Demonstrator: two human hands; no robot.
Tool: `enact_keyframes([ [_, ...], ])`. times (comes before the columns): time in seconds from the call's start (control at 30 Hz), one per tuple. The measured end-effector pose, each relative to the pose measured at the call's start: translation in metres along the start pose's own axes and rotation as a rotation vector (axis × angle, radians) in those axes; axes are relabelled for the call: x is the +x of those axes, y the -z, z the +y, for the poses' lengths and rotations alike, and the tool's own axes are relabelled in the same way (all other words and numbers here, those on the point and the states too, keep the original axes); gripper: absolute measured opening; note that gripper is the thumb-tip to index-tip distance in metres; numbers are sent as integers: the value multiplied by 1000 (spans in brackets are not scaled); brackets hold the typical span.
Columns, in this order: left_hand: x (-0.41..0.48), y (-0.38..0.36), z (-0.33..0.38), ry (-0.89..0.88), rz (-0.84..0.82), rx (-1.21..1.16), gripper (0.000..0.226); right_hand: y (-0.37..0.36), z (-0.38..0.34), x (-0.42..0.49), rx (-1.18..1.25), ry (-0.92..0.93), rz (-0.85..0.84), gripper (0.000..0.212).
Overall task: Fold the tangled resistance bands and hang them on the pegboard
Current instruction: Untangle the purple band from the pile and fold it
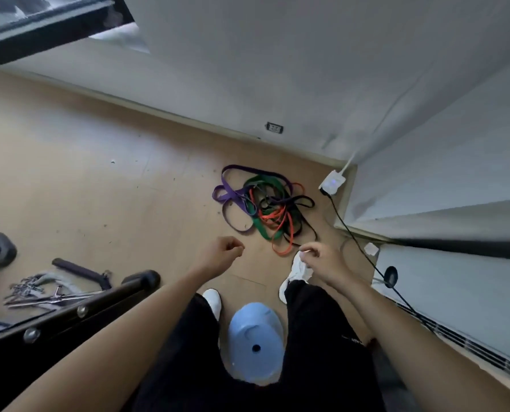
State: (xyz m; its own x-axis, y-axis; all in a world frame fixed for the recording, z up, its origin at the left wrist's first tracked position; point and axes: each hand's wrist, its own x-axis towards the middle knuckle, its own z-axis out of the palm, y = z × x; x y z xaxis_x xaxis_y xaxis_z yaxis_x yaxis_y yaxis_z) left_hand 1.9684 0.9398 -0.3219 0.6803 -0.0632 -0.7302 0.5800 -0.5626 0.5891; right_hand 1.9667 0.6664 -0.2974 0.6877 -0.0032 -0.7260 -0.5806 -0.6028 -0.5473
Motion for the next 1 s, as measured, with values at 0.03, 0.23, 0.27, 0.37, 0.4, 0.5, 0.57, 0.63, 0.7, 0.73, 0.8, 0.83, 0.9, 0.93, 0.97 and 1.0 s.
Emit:
enact_keyframes([
  [0.03, 24, -4, -7, 15, -3, 19, 11, 1, -1, 30, -34, 19, -16, 11],
  [0.23, 162, -25, -51, -10, 18, 77, 18, -27, 22, 210, -153, 45, -98, 16],
  [0.27, 187, -28, -61, -27, 4, 112, 19, -38, 30, 238, -159, 49, -101, 16],
  [0.37, 282, -44, -103, -109, -37, 208, 17, -84, 65, 331, -178, 79, -54, 28],
  [0.4, 315, -52, -118, -129, -44, 256, 18, -101, 79, 362, -206, 95, -21, 33],
  [0.5, 400, -72, -154, -225, -19, 406, 33, -141, 118, 440, -413, 167, 70, 56],
  [0.57, 447, -88, -176, -346, 49, 563, 63, -156, 138, 478, -635, 205, 137, 72],
  [0.63, 485, -102, -197, -387, 46, 759, 97, -164, 154, 508, -795, 222, 177, 79],
  [0.7, 511, -113, -214, -401, 18, 914, 114, -167, 166, 532, -878, 252, 184, 72],
  [0.73, 520, -117, -221, -413, 16, 978, 113, -167, 169, 541, -901, 282, 180, 61],
  [0.8, 533, -119, -234, -448, 59, 1028, 94, -163, 170, 554, -914, 344, 181, 38],
  [0.83, 535, -118, -238, -469, 88, 1012, 82, -161, 168, 558, -909, 366, 189, 31],
  [0.9, 534, -116, -241, -511, 129, 937, 58, -157, 164, 560, -894, 393, 171, 24],
  [0.93, 531, -114, -238, -523, 150, 913, 47, -154, 161, 557, -882, 392, 147, 22],
  [0.97, 525, -111, -233, -514, 164, 891, 41, -152, 158, 554, -859, 383, 128, 19],
  [1.0, 520, -107, -227, -474, 159, 858, 39, -149, 154, 548, -834, 371, 120, 16],
])
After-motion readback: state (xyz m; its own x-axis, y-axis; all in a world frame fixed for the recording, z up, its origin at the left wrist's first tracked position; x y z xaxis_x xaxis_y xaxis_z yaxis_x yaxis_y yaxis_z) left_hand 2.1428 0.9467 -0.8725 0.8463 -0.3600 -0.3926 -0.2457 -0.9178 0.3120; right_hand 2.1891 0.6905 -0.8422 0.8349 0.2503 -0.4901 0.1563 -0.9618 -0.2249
